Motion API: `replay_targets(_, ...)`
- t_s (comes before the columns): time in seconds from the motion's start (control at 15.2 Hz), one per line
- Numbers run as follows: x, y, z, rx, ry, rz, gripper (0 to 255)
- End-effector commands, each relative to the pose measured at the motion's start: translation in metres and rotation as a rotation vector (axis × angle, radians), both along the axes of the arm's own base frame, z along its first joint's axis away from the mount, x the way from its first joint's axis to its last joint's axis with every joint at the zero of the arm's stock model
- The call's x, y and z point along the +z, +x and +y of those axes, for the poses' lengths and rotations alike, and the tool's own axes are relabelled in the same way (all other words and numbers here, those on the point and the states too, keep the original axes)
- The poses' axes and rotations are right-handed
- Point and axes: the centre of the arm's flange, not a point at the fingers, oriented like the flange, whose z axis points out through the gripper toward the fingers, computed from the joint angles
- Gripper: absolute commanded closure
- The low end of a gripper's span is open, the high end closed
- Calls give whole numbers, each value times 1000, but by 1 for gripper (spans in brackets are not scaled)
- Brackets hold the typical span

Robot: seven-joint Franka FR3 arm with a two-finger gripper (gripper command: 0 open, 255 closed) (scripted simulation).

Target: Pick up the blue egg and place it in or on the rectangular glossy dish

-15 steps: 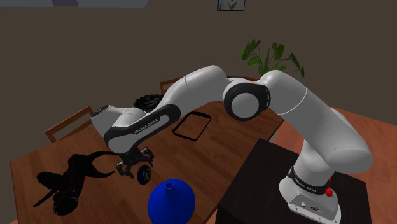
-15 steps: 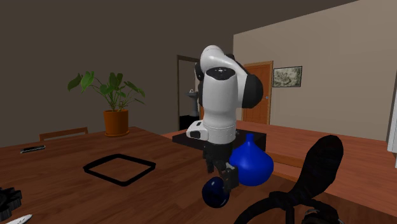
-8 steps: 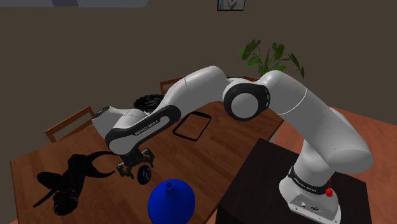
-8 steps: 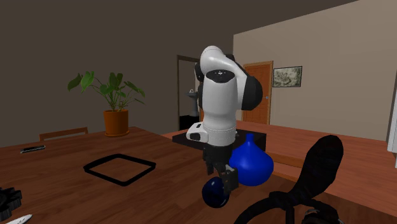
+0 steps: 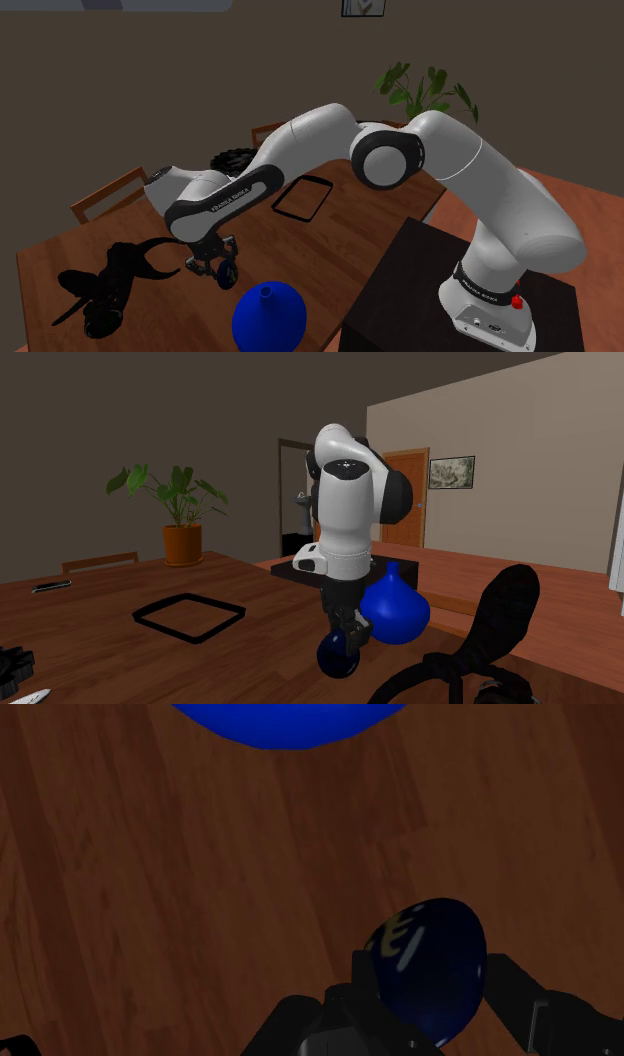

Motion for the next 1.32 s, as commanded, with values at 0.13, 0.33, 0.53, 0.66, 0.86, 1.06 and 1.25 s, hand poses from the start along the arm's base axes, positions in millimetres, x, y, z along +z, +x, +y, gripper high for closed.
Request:
replay_targets(0.13,-3,-1,-1,0,-3,4,255)
replay_targets(0.33,13,-1,-1,0,-3,4,255)
replay_targets(0.53,29,-1,-1,0,-3,4,255)
replay_targets(0.66,39,-1,-1,0,-3,4,255)
replay_targets(0.86,55,-1,-1,0,-3,4,255)
replay_targets(1.06,71,-1,-1,0,-3,4,255)
replay_targets(1.25,87,-1,-1,0,-3,4,255)
